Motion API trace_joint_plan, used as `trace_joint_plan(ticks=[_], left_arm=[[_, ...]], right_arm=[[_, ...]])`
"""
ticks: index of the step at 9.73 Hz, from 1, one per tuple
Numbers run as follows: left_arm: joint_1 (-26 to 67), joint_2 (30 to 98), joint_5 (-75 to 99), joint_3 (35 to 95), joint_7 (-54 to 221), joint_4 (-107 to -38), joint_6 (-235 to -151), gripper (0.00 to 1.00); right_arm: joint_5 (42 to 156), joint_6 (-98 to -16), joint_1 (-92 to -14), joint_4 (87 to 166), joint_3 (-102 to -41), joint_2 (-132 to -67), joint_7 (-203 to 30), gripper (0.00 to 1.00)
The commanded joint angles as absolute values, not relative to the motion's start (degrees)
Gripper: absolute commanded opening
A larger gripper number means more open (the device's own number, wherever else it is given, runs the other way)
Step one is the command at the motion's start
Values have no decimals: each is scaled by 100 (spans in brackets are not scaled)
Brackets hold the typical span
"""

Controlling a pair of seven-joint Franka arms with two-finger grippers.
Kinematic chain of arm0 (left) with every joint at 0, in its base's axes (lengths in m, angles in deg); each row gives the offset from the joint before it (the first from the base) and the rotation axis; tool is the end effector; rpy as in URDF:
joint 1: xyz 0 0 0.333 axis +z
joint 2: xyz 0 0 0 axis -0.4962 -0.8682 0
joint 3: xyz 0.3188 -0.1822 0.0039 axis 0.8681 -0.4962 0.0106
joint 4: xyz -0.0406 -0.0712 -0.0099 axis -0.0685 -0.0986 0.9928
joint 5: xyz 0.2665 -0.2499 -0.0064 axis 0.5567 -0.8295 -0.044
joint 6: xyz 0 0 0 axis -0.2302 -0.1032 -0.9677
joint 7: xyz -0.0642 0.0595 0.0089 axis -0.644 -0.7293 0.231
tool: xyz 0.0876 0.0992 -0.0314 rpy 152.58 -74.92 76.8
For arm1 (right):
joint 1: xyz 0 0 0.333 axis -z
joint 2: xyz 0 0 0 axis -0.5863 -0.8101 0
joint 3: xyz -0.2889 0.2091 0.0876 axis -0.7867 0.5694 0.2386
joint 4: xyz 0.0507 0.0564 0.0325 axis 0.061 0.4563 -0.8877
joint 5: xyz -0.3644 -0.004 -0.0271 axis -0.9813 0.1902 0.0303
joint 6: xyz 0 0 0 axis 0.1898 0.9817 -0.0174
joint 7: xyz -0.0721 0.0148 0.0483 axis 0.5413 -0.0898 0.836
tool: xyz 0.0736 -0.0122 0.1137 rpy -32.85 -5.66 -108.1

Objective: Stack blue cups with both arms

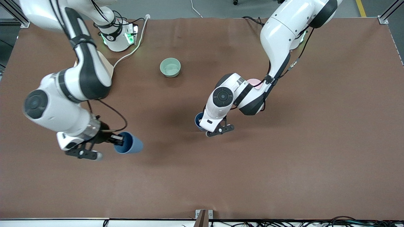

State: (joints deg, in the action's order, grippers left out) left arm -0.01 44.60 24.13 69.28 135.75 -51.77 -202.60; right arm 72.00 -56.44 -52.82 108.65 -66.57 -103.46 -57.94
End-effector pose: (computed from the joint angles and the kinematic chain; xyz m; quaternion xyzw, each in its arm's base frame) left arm 0.5798 -0.4861 0.2904 0.9858 0.1526 -0.0224 0.0670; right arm 0.6748 0.2165 0.4631 -0.9906 0.0942 -0.0246 0.0962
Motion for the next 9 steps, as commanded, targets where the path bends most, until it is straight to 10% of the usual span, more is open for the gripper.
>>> trace_joint_plan(ticks=[1, 9], left_arm=[[109, 5244, 2486, 7047, 13680, -5254, -19878, 100], [2718, 8207, 2794, 7012, 10740, -5272, -17041, 100]], right_arm=[[7210, -5596, -5828, 10874, -6723, -10195, -5092, 2], [7035, -6087, -7201, 10926, -6723, -10413, -4052, 5]])
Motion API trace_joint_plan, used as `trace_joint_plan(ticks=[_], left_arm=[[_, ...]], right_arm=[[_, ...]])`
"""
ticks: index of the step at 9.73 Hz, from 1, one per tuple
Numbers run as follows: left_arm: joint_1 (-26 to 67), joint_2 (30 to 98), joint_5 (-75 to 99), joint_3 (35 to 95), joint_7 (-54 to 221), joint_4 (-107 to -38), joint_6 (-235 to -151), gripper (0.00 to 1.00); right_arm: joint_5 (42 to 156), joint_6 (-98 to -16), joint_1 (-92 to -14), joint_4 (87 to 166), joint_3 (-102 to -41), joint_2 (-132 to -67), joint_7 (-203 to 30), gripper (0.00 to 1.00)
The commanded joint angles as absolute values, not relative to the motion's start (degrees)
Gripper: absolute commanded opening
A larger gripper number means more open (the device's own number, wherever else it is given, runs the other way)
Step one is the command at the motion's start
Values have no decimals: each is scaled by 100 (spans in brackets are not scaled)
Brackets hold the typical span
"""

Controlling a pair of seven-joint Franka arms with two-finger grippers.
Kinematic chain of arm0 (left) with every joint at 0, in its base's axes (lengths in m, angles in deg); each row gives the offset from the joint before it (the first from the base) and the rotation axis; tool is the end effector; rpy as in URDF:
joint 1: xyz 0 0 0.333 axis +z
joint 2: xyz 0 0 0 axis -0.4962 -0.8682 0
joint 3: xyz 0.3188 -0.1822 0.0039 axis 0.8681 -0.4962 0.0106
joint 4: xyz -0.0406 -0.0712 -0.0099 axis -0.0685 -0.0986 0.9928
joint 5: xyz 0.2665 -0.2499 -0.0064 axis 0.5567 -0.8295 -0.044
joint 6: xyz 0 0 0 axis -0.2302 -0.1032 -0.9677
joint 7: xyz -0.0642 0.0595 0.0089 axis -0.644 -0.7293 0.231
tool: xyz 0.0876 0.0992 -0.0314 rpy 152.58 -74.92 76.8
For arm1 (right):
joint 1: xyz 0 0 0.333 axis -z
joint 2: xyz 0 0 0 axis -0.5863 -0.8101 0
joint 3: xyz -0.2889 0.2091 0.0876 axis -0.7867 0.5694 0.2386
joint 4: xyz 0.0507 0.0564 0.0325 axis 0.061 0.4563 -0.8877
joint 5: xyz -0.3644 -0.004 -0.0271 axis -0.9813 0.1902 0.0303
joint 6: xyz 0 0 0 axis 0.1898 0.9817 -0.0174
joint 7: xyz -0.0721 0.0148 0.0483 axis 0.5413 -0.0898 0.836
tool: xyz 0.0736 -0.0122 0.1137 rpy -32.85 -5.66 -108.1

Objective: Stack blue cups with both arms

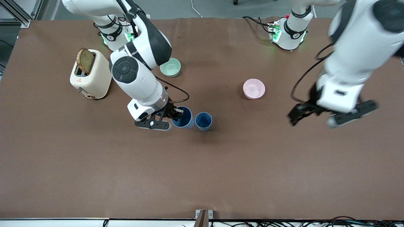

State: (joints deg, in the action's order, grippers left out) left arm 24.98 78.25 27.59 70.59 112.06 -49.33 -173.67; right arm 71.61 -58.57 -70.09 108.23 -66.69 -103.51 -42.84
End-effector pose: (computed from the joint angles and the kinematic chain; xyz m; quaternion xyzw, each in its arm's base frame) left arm 0.5939 -0.1527 0.6628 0.9828 0.1558 0.0994 0.0062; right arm 0.5864 0.4081 0.4697 -0.9910 0.0762 -0.0168 0.1087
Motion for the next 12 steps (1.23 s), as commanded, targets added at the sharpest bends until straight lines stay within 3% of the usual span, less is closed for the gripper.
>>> trace_joint_plan(ticks=[1, 6, 10, 12], left_arm=[[2894, 8375, 2803, 7012, 10544, -5263, -16768, 100], [3248, 8447, 2478, 7038, 9164, -5499, -16370, 100], [3011, 9340, 2196, 7134, 8714, -7104, -16859, 100], [2958, 9519, 2187, 7302, 8670, -7363, -16994, 100]], right_arm=[[7034, -6167, -7324, 10927, -6731, -10528, -3990, 5], [6867, -6378, -7501, 10971, -6758, -10951, -3981, 6], [6859, -6484, -7545, 10971, -6758, -11074, -3981, 6], [6841, -6641, -7571, 10971, -6758, -11153, -3981, 7]])
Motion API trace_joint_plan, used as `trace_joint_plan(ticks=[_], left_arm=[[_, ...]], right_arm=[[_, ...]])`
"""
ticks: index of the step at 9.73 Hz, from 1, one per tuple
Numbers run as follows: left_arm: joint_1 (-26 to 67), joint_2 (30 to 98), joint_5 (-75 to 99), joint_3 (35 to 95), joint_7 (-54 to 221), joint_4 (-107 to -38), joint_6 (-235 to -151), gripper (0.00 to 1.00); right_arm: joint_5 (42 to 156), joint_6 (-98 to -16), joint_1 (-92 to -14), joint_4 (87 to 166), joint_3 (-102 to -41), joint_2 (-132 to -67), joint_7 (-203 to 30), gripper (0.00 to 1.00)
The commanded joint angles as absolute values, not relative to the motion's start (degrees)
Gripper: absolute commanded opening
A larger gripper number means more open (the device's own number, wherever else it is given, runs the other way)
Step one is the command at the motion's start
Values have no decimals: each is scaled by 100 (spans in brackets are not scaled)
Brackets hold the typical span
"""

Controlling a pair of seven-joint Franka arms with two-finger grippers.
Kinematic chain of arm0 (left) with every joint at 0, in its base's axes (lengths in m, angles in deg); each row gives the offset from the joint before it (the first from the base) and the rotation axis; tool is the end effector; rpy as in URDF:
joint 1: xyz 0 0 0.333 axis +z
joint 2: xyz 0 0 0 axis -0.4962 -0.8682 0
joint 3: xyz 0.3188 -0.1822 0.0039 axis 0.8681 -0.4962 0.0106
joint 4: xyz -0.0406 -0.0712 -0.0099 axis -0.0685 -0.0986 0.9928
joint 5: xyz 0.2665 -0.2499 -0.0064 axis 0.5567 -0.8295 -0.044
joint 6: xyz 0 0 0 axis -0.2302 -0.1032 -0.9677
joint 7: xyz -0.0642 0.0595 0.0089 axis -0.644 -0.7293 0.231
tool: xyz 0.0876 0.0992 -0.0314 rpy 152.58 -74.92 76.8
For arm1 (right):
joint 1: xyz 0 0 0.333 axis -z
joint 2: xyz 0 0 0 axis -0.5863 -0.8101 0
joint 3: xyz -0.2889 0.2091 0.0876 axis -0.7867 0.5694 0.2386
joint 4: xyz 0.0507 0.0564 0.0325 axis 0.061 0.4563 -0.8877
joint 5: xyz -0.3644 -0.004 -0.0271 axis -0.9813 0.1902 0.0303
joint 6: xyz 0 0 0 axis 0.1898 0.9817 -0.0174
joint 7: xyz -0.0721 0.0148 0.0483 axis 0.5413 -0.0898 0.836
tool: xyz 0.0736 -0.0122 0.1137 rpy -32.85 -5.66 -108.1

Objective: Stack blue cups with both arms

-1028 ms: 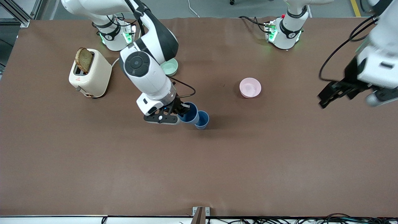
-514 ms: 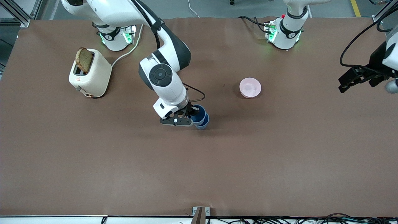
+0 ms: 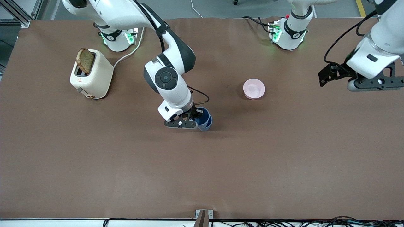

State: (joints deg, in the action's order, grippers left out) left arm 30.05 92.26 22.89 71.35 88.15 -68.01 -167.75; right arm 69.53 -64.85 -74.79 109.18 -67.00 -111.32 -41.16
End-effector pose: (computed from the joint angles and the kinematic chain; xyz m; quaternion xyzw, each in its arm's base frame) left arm 0.5001 -0.0997 0.6389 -0.9997 0.0028 -0.0016 0.0233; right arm 0.5736 0.4624 0.3739 -0.9955 0.0530 -0.0089 0.0782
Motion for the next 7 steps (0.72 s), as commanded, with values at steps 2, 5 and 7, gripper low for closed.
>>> trace_joint_plan(ticks=[2, 5, 7], left_arm=[[3010, 9633, 1960, 7469, 8338, -7364, -16967, 100], [3010, 9599, 1994, 7487, 8152, -7233, -16800, 100], [3028, 9554, 2047, 7504, 7993, -7170, -16792, 100]], right_arm=[[6832, -6642, -7589, 10971, -6749, -11197, -3990, 7], [6858, -6581, -7580, 10909, -6740, -11101, -3999, 3], [6911, -6546, -7571, 10900, -6740, -10970, -4007, 2]])
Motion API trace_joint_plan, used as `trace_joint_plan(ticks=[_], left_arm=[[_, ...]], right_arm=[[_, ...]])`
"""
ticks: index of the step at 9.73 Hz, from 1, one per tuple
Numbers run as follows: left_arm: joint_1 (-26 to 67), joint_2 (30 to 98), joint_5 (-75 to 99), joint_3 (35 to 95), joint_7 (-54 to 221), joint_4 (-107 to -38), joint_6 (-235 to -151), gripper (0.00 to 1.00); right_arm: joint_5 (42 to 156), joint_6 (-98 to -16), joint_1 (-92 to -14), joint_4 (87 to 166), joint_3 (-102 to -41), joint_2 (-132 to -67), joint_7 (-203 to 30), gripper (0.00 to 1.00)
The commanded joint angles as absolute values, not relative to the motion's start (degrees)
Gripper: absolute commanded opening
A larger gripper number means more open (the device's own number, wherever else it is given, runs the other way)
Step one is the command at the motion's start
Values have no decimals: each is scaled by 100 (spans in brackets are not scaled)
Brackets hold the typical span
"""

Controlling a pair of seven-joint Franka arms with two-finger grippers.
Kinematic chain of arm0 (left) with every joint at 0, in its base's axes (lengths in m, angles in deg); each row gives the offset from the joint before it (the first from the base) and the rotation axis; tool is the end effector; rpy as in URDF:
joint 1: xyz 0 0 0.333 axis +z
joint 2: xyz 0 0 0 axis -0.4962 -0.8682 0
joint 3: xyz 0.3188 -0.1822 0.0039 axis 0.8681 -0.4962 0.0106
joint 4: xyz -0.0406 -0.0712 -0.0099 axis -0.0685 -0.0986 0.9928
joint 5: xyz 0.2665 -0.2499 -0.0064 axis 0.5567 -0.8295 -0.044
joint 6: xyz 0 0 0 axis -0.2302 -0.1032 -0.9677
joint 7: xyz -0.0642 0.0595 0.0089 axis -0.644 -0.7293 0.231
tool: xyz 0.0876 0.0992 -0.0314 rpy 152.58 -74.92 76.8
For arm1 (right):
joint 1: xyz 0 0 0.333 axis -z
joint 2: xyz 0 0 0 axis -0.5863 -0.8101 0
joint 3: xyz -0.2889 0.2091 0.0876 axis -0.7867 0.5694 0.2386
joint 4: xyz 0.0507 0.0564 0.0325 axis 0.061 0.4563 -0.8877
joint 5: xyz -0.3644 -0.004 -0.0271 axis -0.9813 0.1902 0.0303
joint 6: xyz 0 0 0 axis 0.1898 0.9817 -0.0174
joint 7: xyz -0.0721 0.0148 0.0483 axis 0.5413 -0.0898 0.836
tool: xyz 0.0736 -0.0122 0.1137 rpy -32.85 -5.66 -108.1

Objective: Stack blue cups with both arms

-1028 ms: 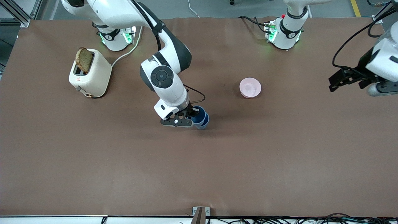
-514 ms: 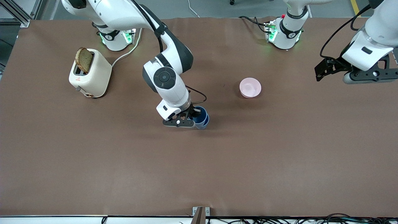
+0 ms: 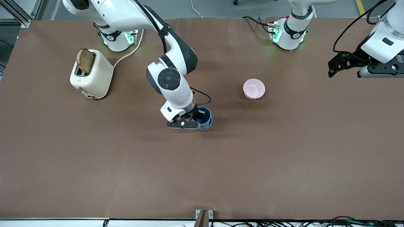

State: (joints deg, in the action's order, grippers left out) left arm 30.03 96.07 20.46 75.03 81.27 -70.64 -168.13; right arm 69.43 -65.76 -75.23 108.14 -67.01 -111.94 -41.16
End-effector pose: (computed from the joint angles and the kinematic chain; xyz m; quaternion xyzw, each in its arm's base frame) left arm 0.4821 -0.0718 0.6520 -0.9995 0.0300 -0.0111 0.0039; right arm 0.5751 0.4703 0.3759 -0.9950 0.0489 -0.0182 0.0848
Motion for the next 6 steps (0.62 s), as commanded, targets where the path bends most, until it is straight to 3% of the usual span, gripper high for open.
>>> trace_joint_plan(ticks=[1, 6], left_arm=[[3028, 9554, 2047, 7522, 7984, -7162, -16791, 100], [3028, 9528, 2029, 7531, 8116, -7196, -16783, 100]], right_arm=[[6911, -6432, -7571, 10918, -6740, -10942, -3964, 2], [6858, -6344, -7677, 10971, -6731, -11056, -3849, 3]])
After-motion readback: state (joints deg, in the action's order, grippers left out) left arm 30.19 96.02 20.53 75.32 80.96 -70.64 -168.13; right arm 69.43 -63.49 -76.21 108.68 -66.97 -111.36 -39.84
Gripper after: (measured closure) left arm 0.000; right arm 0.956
